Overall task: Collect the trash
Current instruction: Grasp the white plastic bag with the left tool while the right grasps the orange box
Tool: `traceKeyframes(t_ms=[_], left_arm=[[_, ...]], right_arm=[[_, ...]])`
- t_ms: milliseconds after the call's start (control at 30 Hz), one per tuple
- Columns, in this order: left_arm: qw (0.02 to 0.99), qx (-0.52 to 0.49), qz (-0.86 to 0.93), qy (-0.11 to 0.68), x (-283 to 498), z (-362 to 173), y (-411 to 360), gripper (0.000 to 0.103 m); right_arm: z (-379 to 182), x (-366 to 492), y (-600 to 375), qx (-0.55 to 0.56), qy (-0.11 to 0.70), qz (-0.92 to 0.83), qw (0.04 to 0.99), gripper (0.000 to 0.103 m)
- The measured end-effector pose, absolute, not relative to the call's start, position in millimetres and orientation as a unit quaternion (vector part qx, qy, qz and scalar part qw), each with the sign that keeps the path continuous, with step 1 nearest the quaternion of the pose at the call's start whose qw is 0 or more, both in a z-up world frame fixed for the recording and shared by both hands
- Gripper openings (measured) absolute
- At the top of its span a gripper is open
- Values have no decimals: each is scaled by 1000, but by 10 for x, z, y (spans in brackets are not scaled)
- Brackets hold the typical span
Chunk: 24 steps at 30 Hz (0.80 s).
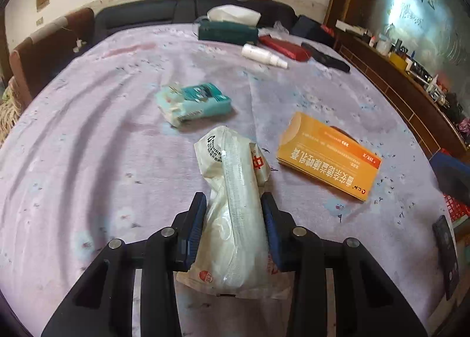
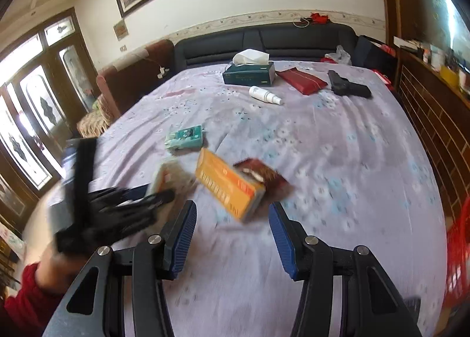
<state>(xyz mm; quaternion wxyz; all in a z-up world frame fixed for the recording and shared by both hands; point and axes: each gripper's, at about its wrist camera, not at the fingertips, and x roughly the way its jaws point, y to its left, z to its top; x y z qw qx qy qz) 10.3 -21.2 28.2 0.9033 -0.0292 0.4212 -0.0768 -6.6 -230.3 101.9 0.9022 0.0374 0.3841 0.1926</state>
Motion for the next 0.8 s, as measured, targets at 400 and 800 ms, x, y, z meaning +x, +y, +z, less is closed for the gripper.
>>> traceKeyframes(t_ms=[400, 800], left_arm=[[915, -42, -68, 396, -86, 403, 14, 37], [918, -45, -58, 388, -132, 416, 31, 37]], right_arm=[[498, 451, -1917, 19, 448, 224, 865, 55], [408, 423, -1630, -13, 450, 213, 867, 55]])
